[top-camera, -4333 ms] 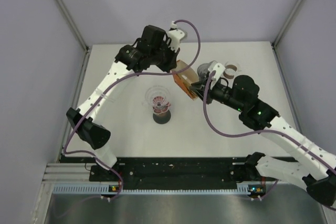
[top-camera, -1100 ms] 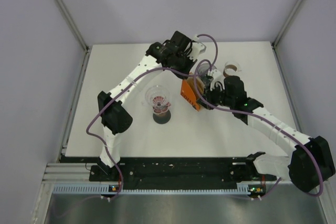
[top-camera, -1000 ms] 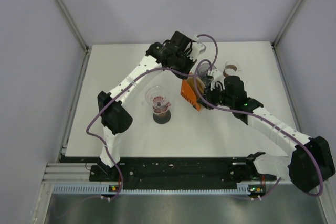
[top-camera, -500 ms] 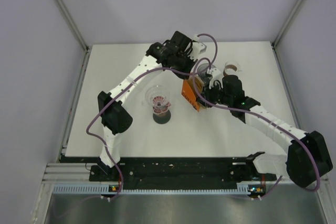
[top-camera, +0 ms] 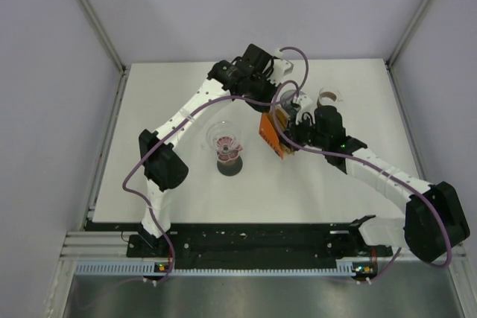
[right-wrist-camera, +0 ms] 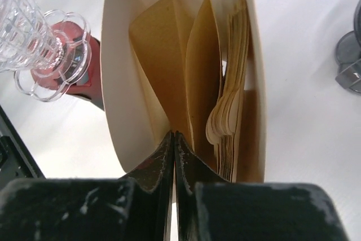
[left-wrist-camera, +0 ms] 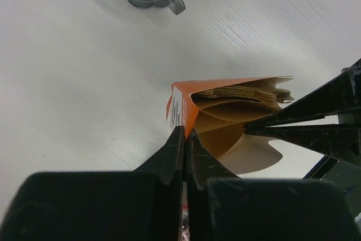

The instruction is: Place the coffee filter in the dripper

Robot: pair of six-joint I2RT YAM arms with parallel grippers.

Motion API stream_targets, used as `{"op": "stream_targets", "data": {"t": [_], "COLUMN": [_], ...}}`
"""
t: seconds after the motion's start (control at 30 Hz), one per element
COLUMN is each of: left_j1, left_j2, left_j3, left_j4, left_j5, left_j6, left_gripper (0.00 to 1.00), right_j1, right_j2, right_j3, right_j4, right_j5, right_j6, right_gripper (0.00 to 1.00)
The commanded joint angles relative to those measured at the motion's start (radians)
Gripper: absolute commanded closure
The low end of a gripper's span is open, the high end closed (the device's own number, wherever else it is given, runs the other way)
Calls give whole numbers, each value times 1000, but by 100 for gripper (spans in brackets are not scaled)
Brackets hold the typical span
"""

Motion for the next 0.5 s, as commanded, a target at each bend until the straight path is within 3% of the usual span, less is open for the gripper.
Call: {"op": "stream_targets", "data": {"t": [0.0,0.47], "left_j1": [-12,8], "left_j2": [-65,-79], "left_j3": [9,7], "left_j4": [31,44], "left_j5": [10,-29], "left_j6": [-14,11], "left_gripper": [100,100], "right_j1": [4,2], "right_j2": [-46,-238], "right_j3": [5,35], "right_j4": [49,-79], "right_j5": [70,100], "right_j6": [-13,-72], "right_gripper": [100,100]}}
